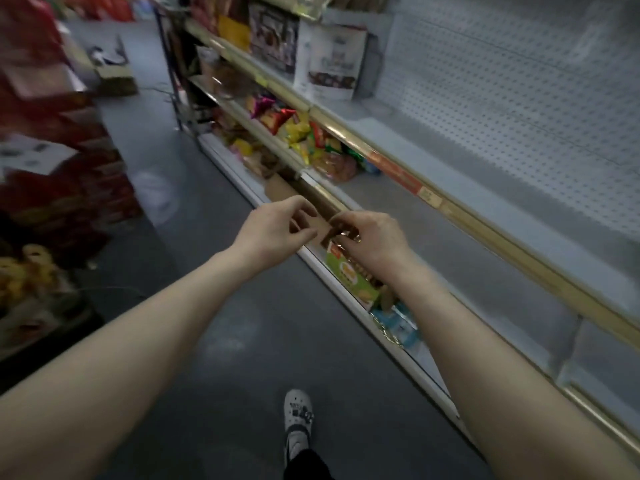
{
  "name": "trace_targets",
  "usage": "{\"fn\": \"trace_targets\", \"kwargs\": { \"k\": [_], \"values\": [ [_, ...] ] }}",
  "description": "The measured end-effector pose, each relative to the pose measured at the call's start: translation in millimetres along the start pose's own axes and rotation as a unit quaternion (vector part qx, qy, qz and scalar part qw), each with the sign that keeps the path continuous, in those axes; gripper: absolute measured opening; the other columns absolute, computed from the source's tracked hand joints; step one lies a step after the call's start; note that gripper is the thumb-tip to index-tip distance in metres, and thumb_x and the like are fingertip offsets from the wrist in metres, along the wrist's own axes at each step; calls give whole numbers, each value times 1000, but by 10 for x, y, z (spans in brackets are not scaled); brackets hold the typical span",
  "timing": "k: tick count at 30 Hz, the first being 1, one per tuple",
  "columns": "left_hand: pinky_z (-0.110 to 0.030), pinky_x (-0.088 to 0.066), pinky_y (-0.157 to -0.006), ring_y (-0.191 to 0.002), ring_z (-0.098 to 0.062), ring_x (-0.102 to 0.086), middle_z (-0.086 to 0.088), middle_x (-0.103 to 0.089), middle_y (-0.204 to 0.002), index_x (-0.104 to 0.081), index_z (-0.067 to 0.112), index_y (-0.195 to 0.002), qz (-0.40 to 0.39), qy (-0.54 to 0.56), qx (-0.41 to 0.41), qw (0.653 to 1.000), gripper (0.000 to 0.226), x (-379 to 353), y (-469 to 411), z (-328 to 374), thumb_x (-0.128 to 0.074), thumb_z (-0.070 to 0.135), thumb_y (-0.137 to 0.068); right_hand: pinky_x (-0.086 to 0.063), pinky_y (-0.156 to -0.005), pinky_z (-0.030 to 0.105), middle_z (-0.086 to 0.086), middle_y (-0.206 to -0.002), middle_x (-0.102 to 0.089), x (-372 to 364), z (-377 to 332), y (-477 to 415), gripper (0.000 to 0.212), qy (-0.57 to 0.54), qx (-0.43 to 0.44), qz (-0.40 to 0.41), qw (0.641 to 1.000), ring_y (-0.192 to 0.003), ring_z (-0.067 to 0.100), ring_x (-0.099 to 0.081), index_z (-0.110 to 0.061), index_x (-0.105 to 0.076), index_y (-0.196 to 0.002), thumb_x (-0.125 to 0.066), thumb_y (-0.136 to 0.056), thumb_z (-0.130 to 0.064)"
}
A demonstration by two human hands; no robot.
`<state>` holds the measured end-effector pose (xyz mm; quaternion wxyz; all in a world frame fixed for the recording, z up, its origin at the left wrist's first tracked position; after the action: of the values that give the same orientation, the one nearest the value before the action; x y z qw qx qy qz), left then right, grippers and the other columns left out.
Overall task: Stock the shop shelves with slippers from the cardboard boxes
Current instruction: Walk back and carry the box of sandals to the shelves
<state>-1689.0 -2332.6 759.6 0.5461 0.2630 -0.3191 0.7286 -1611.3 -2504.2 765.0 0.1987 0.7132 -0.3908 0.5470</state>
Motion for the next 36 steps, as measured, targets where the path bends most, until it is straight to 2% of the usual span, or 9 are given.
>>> {"fn": "trace_targets", "kwargs": {
  "k": [2, 4, 11, 18, 26, 36],
  "values": [
    [-35, -54, -81, -77, -3, -64, 16, -66, -82, -62, 35, -101, 21, -9, 18, 1000, 22, 122, -311, -275, -70, 37, -80, -53, -87, 31, -10, -105, -72, -123, -32, -482, 31, -11, 26, -4, 1000, -97, 10, -66, -33, -69, -116, -68, -86, -28],
    [-36, -54, -81, -77, -3, -64, 17, -66, -81, -61, 36, -100, 45, -15, 35, 998, 22, 263, -645, -531, -71, 39, -80, -53, -85, 29, -10, -102, -72, -218, -64, -982, 31, -24, 51, -7, 998, -95, 10, -66, -33, -70, -116, -70, -85, -26],
    [-32, -55, -78, -76, -1, -63, 18, -65, -81, -57, 41, -97, 116, -19, 115, 986, 20, 850, -1586, -1360, -69, 35, -82, -52, -85, 34, -8, -104, -72, -488, -395, -2729, 30, -38, 147, -42, 988, -93, 13, -67, -31, -70, -115, -68, -86, -24],
    [-29, -53, -80, -78, -5, -63, 15, -65, -85, -62, 33, -103, 158, -42, 179, 970, 22, 1473, -2433, -2460, -71, 30, -83, -53, -85, 37, -5, -101, -74, -1092, -1056, -4323, 32, -56, 235, -62, 968, -91, 15, -68, -29, -71, -113, -68, -83, -19],
    [-32, -54, -80, -76, -4, -63, 14, -65, -85, -63, 31, -105, 155, -56, 185, 969, 24, 2506, -3699, -3882, -71, 30, -82, -56, -82, 33, -10, -104, -71, -1647, -1787, -6215, 33, -79, 209, -83, 971, -90, 9, -65, -34, -69, -116, -66, -87, -20],
    [-30, -53, -80, -79, -6, -65, 13, -68, -88, -63, 29, -107, 147, -51, 190, 969, 24, 3419, -5317, -5493, -71, 30, -84, -56, -83, 38, -9, -99, -70, -2428, -2459, -8540, 32, -106, 196, -93, 970, -88, 13, -65, -33, -69, -113, -69, -84, -21]
  ]
}}
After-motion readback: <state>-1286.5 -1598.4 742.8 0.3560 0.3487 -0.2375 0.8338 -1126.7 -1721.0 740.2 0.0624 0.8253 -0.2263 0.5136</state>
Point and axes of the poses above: each hand's wrist, its own y-axis away from the middle knuckle, its own x-axis out of the back of the hand, z = x × y, the point moved 2 cm from there along -y, towards the middle knuckle
